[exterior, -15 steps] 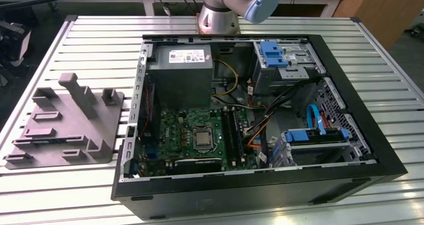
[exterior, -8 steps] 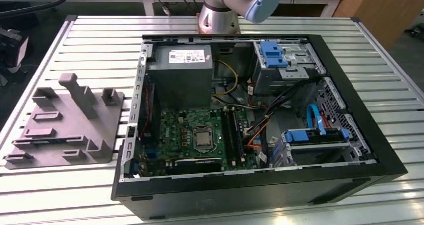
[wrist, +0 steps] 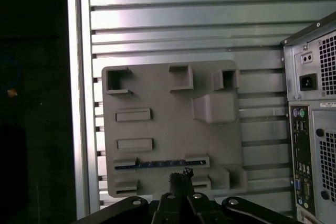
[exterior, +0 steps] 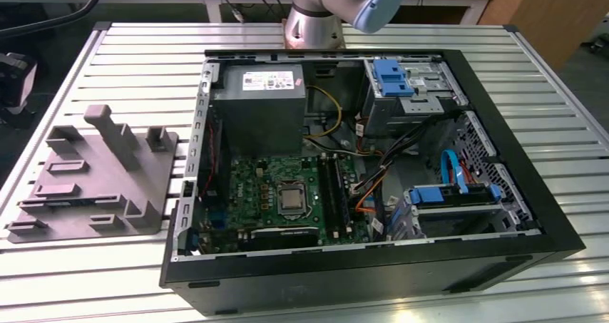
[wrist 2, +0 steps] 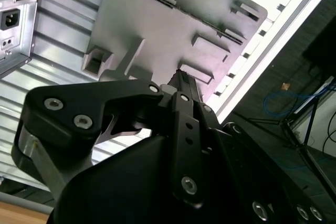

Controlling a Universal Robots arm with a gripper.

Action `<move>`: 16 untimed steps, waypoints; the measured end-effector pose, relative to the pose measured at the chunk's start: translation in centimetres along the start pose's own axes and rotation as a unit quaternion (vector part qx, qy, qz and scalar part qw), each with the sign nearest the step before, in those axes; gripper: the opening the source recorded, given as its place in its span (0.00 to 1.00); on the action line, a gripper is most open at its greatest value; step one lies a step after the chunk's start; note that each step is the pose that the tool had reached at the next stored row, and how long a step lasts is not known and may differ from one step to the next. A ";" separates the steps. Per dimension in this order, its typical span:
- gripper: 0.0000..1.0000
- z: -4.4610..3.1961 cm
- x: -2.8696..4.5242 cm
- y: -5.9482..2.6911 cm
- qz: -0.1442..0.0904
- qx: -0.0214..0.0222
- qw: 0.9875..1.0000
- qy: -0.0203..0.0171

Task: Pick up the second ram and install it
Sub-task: 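Reach for the second ram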

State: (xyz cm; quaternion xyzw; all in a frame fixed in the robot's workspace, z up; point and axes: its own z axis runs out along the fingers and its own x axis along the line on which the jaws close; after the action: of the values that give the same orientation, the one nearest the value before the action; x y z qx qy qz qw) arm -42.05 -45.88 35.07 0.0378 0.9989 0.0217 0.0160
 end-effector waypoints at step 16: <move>0.11 1.25 0.29 -1.58 0.000 0.000 1.000 0.000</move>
State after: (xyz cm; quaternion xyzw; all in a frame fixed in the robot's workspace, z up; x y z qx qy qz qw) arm -42.41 -47.38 33.74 0.0378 0.9989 0.0217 0.0161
